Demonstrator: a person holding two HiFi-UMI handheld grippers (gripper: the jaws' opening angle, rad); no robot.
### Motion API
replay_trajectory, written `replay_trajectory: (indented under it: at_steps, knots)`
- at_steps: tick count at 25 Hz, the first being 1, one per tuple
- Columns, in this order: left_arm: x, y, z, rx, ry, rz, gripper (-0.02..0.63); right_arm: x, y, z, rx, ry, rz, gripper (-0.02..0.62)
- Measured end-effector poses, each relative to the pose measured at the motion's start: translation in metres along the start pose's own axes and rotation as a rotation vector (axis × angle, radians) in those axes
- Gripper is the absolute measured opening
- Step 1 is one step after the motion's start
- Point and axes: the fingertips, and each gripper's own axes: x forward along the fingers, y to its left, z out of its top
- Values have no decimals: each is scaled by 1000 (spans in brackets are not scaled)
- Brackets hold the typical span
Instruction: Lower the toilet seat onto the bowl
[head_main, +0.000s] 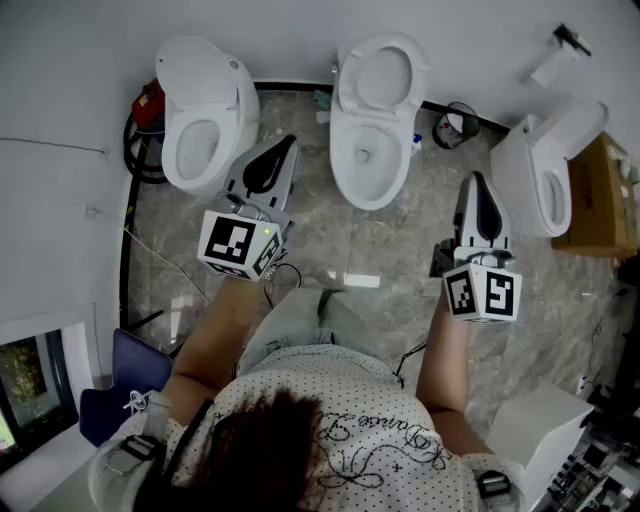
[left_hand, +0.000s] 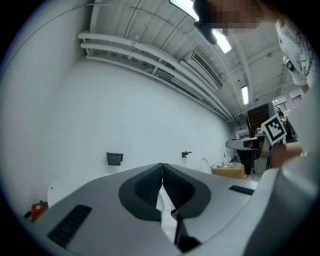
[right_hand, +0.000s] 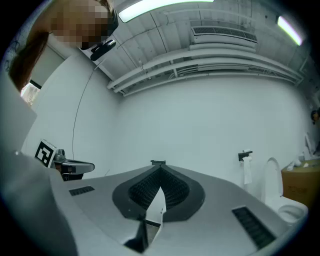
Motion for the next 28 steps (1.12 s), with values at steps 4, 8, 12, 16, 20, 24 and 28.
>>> replay_trajectory:
  at_steps: [4, 8, 12, 16, 20, 24, 28]
  knots:
    - [-8, -10, 5, 6, -13, 33, 5, -18, -9, 4, -12, -12, 3, 11]
    - [-12, -23, 13, 17, -26, 44, 5, -35, -14, 11, 29, -56, 32, 11]
    - [-12, -36, 18, -15, -31, 85, 21, -53, -19, 24, 141, -131, 108, 12]
    - [-7, -46, 21, -37, -26, 110, 145, -52, -31, 14, 120, -63, 107, 65]
    - [-1, -58, 22, -33, -20, 114, 253, -49, -37, 16, 127, -60, 135, 262]
    - [8, -67, 22, -26, 0, 88, 326, -44, -39, 24, 126, -78, 190, 301]
    - [13, -56, 19, -2, 13, 107, 357, -29, -43, 23, 99, -74, 167, 355]
